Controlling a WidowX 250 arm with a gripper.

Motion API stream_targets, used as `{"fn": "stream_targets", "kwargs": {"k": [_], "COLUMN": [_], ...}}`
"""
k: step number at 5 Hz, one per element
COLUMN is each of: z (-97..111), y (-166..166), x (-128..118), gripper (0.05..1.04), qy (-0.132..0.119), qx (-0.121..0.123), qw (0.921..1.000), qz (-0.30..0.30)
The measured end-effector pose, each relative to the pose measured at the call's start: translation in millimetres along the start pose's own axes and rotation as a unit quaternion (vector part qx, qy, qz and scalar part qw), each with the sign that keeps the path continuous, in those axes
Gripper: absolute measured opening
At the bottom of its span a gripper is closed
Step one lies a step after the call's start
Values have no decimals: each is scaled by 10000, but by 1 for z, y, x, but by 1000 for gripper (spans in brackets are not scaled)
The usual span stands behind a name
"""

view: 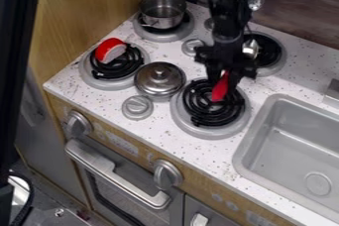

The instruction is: Move the red fork to the top right burner

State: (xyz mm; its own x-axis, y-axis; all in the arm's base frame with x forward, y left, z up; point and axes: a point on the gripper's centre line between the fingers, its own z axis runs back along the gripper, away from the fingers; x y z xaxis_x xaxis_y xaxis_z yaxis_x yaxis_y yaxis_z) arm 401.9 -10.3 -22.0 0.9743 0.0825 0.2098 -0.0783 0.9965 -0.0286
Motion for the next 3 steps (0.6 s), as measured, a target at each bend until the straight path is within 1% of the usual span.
{"fn": "stream_targets", "kwargs": {"k": [1, 2, 3], "z": [0, -8, -20], "y": [-2, -3, -1], "x": [22, 35, 52], "gripper": [419, 419, 419], "qy": [-222, -317, -393], "qx": [50, 117, 243], "qw": [9997, 9994, 9989], "qz": [67, 62, 71]}}
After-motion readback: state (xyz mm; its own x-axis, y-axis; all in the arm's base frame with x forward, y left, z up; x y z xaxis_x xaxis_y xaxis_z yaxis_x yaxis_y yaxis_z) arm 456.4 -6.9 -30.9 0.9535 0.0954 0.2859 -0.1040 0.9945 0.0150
